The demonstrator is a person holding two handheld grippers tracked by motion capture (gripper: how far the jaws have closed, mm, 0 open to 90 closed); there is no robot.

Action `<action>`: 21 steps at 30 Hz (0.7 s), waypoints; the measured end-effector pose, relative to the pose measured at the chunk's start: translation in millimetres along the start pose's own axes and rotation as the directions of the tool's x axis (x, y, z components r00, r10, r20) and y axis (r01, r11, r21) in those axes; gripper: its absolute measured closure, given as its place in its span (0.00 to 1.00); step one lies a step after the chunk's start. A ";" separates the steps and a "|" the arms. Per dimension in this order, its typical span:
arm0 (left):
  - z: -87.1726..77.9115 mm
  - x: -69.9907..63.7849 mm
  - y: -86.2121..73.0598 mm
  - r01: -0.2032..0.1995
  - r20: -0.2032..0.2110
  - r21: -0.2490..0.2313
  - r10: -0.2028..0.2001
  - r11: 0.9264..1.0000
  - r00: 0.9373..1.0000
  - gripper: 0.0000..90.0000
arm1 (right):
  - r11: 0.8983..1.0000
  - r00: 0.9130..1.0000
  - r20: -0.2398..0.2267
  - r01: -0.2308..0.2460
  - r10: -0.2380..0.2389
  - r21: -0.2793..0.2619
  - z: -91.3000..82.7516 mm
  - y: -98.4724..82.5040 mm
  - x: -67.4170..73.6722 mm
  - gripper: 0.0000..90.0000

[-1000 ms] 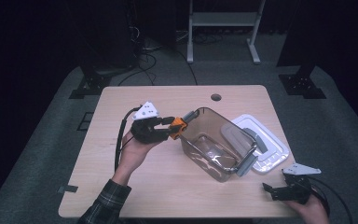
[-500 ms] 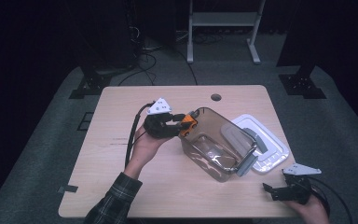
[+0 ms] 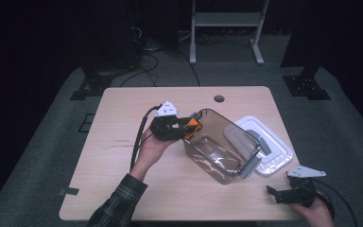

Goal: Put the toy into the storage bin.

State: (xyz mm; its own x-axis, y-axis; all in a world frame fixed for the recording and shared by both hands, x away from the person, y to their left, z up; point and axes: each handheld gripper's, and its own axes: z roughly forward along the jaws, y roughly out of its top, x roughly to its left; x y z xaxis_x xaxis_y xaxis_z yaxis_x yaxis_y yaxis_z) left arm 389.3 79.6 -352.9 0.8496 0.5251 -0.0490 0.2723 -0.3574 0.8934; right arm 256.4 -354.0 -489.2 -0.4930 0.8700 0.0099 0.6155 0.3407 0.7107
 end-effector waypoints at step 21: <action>24.0 -4.5 -14.2 -0.013 0.011 0.068 0.012 0.998 1.000 0.66 | 1.000 1.000 0.000 0.000 0.000 -0.001 0.1 0.0 0.0 0.00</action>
State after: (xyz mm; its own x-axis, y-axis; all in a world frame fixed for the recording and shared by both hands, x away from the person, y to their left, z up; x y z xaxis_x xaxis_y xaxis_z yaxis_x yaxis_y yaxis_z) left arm 392.5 63.8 -376.1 0.8579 0.5120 -0.0434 0.2916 -0.4154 0.8616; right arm 256.4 -354.0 -489.3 -0.4928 0.8701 0.0100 0.6151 0.3402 0.7113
